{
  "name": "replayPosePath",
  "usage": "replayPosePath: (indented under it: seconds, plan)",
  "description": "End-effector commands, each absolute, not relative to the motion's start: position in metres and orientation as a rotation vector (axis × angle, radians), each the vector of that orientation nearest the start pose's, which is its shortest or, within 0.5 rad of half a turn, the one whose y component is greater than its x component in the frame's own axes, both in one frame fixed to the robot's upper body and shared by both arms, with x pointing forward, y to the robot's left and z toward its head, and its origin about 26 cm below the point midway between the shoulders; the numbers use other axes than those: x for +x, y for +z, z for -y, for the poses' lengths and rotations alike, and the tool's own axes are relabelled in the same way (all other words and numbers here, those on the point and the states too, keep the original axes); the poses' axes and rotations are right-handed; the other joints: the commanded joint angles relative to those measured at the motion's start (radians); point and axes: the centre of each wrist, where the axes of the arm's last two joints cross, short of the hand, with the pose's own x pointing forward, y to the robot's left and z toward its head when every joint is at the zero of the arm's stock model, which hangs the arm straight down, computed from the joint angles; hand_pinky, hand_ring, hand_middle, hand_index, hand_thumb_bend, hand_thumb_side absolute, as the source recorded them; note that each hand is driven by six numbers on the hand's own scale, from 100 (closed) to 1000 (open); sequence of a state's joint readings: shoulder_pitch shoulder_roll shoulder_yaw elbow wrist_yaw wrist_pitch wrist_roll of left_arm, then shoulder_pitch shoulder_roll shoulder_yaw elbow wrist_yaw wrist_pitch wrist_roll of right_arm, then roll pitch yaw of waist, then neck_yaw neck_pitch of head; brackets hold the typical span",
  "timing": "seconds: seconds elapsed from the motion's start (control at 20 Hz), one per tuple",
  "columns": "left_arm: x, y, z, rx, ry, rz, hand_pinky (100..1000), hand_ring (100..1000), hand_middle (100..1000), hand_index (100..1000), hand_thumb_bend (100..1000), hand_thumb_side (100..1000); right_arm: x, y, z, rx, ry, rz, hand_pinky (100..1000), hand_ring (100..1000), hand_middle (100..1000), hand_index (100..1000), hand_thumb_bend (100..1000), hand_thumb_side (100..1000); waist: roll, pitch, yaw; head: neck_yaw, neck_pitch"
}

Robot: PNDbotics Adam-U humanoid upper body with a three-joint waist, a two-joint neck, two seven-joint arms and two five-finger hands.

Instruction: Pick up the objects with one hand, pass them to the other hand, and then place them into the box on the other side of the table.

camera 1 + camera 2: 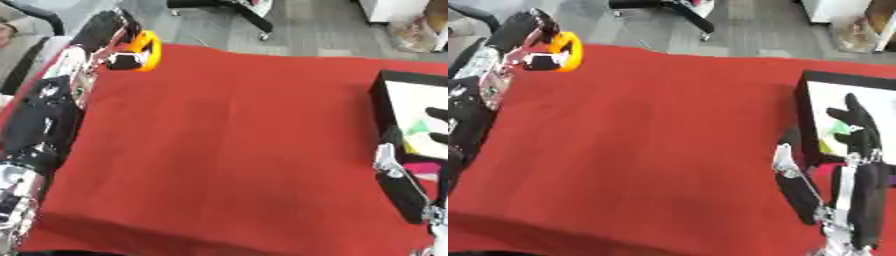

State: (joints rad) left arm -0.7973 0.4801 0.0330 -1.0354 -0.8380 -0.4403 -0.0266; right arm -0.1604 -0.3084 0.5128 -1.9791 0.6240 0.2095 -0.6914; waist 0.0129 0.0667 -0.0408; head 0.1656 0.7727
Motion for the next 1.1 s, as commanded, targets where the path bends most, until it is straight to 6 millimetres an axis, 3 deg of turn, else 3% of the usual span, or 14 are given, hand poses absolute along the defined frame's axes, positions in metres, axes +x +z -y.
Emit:
replayPosePath:
  seconds: [0.05, 0.25, 0.3, 0.35, 0.45, 0.55, 0.75, 1.1]
  plan:
    - [0.448, 0.208, -0.301, 0.744, -1.248, 2.067, 558, 372, 295, 404, 100, 296, 0.253, 0.123, 0.149, -0.759, 0.381, 2.306, 710, 939, 740, 959, 164, 455, -0.003, -0.014, 0.002, -0.052, -0.003]
    - [0.441, 0.209, -0.245, 0.339, -1.348, 2.139, 554, 369, 291, 395, 100, 297, 0.258, 0.136, 0.141, -0.634, 0.549, 2.440, 724, 922, 747, 948, 223, 439, -0.009, -0.013, 0.005, -0.116, -0.003]
    - [0.440, 0.207, -0.231, 0.229, -1.366, 2.138, 553, 368, 287, 393, 100, 296, 0.259, 0.140, 0.139, -0.594, 0.600, 2.475, 730, 916, 747, 943, 310, 535, -0.010, -0.012, 0.007, -0.132, -0.003]
    - [0.438, 0.204, -0.218, 0.111, -1.376, 2.131, 552, 367, 290, 392, 100, 296, 0.260, 0.143, 0.137, -0.552, 0.650, 2.507, 731, 915, 750, 942, 271, 439, -0.011, -0.012, 0.009, -0.147, -0.003]
    - [0.433, 0.205, -0.196, -0.071, -1.404, 2.110, 553, 367, 289, 390, 100, 302, 0.261, 0.148, 0.135, -0.466, 0.739, 2.552, 732, 913, 751, 936, 336, 435, -0.013, -0.010, 0.013, -0.178, -0.003]
    - [0.427, 0.209, -0.176, -0.232, -1.431, 2.095, 557, 368, 289, 389, 100, 309, 0.261, 0.149, 0.134, -0.396, 0.807, 2.558, 705, 908, 734, 927, 470, 450, -0.016, -0.007, 0.016, -0.208, -0.003]
    - [0.418, 0.221, -0.152, -0.468, -1.464, 2.076, 565, 370, 289, 388, 100, 325, 0.257, 0.145, 0.131, -0.314, 0.865, 2.529, 674, 905, 714, 923, 608, 460, -0.019, -0.002, 0.022, -0.253, -0.003]
    - [0.403, 0.228, -0.131, -0.726, -1.570, 1.982, 576, 378, 294, 392, 100, 306, 0.253, 0.142, 0.126, -0.263, 0.899, 2.519, 668, 904, 716, 922, 638, 456, -0.021, 0.001, 0.031, -0.308, -0.003]
